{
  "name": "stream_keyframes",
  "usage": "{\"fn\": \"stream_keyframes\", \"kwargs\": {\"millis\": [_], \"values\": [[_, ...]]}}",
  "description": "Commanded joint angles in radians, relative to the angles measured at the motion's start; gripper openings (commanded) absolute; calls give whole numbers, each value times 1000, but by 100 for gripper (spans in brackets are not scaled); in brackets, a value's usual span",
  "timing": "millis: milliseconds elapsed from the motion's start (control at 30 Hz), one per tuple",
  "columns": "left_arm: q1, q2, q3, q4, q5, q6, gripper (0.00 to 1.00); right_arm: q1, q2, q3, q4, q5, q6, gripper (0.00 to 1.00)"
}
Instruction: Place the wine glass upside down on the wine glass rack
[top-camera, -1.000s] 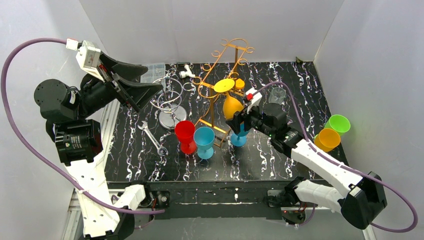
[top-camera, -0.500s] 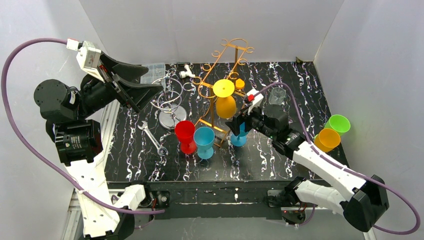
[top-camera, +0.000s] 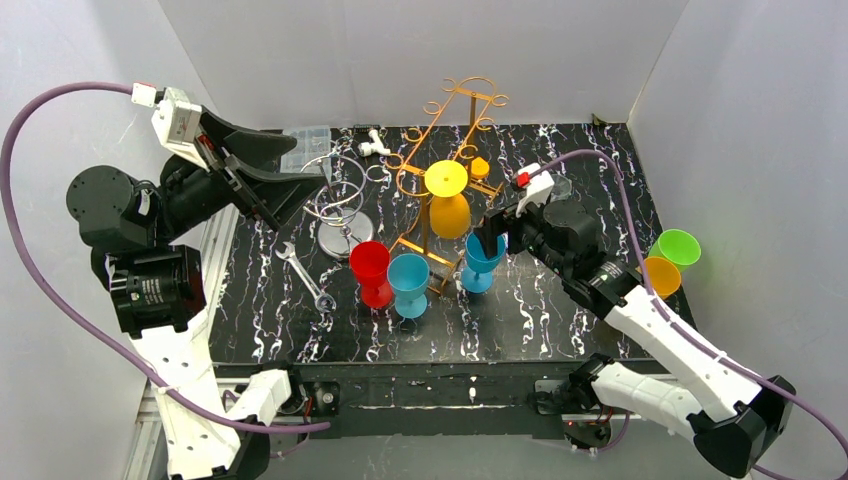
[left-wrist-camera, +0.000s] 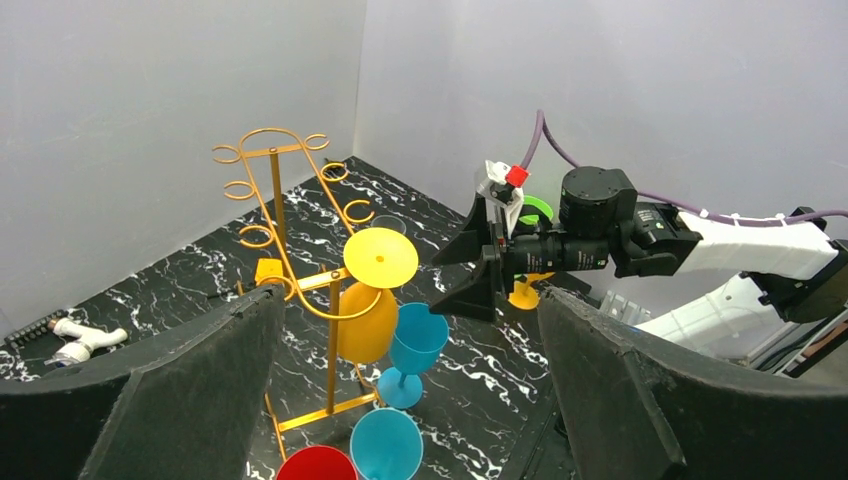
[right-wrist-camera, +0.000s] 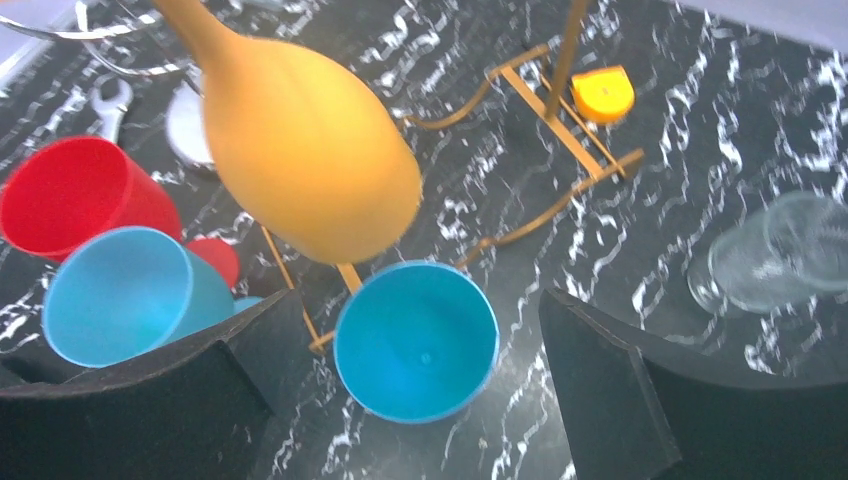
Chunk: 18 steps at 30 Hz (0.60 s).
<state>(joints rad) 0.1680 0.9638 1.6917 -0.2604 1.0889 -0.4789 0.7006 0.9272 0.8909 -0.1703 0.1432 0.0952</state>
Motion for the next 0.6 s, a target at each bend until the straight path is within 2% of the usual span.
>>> {"fn": "stream_keyframes", "kwargs": {"millis": [0, 133, 233, 267, 400, 467, 567], "values": [[1, -16, -22, 17, 17, 21, 98, 2, -46, 25, -175, 87, 66, 98], [0, -20, -27, 12, 14, 24, 98, 2, -92, -33, -214, 26, 95, 98], [1, -22, -26, 19, 14, 12, 98, 2, -64, -50, -233, 59, 134, 98], [1, -22, -27, 21, 14, 10, 98, 2, -51, -48, -231, 91, 152, 96], [0, -26, -28, 21, 15, 8, 98, 2, 21, 11, -236, 196, 178, 72], [1, -31, -30, 17, 17, 8, 98, 1, 71, 51, -248, 201, 175, 67], [1, -32, -30, 15, 35, 3, 98, -7, 148, 110, -287, 188, 179, 64]]}}
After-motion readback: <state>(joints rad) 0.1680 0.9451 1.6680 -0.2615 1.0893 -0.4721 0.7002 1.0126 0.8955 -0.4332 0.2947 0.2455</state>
